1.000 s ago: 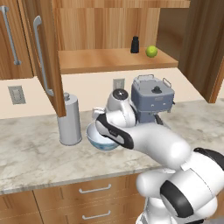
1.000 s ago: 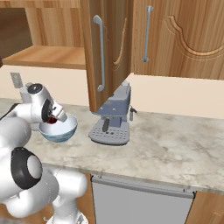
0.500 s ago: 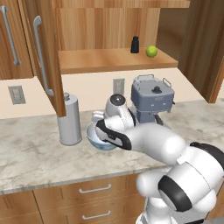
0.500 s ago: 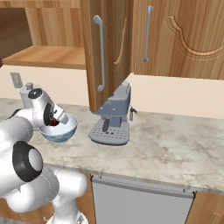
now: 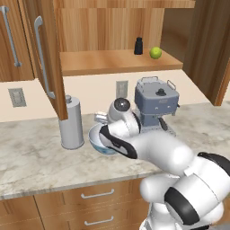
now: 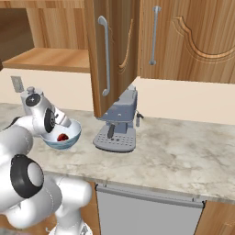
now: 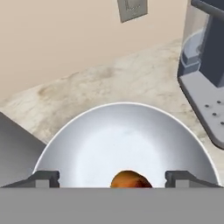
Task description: Open the cabinet. Pick the peach and pear from the cabinet and place them into the bowl. Then close the cabinet.
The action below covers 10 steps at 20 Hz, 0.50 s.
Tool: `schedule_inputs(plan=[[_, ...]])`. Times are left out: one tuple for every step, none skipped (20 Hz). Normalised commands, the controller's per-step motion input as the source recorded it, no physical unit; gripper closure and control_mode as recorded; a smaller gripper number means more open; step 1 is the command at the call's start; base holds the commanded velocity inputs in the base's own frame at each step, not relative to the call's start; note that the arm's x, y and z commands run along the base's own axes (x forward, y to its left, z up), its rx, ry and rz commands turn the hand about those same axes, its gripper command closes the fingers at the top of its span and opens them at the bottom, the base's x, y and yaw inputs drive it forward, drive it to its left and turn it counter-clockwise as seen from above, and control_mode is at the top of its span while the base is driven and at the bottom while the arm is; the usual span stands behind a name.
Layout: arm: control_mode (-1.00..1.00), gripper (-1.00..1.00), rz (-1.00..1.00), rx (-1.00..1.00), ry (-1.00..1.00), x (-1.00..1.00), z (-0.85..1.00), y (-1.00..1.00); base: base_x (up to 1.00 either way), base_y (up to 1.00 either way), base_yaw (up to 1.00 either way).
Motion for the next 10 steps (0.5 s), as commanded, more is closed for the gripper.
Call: schedule_inputs(plan=[[-1.00, -1.00, -0.04, 0.00, -0.21, 0.00, 0.66, 0.00, 0.00, 0.00, 0.00], [-1.00, -1.00, -0.05, 0.00, -0.21, 0.00, 0.70, 0.00, 0.00, 0.00, 0.00], [-1.00, -1.00, -0.05, 0.00, -0.20, 0.00, 0.81, 0.00, 0.00, 0.00, 0.00], [-1.00, -1.00, -0.06, 0.00, -0.19, -0.13, 0.89, 0.00, 0.00, 0.00, 0.00], [-1.00, -1.00, -0.08, 0.00, -0.18, -0.30, 0.89, 0.00, 0.00, 0.00, 0.00], [-1.00, -1.00, -0.09, 0.00, -0.16, -0.46, 0.86, 0.00, 0.00, 0.00, 0.00], [-1.00, -1.00, -0.09, 0.00, -0.14, -0.58, 0.86, -0.04, 0.00, 0.00, 0.00], [-1.00, -1.00, -0.09, 0.00, -0.13, -0.62, 0.89, -0.09, 0.00, 0.00, 0.00], [-1.00, -1.00, -0.10, 0.00, -0.11, -0.64, 0.91, -0.09, 0.00, 0.00, 0.00], [-1.00, -1.00, -0.10, 0.00, -0.10, -0.66, 0.94, -0.10, 0.00, 0.00, 0.00]])
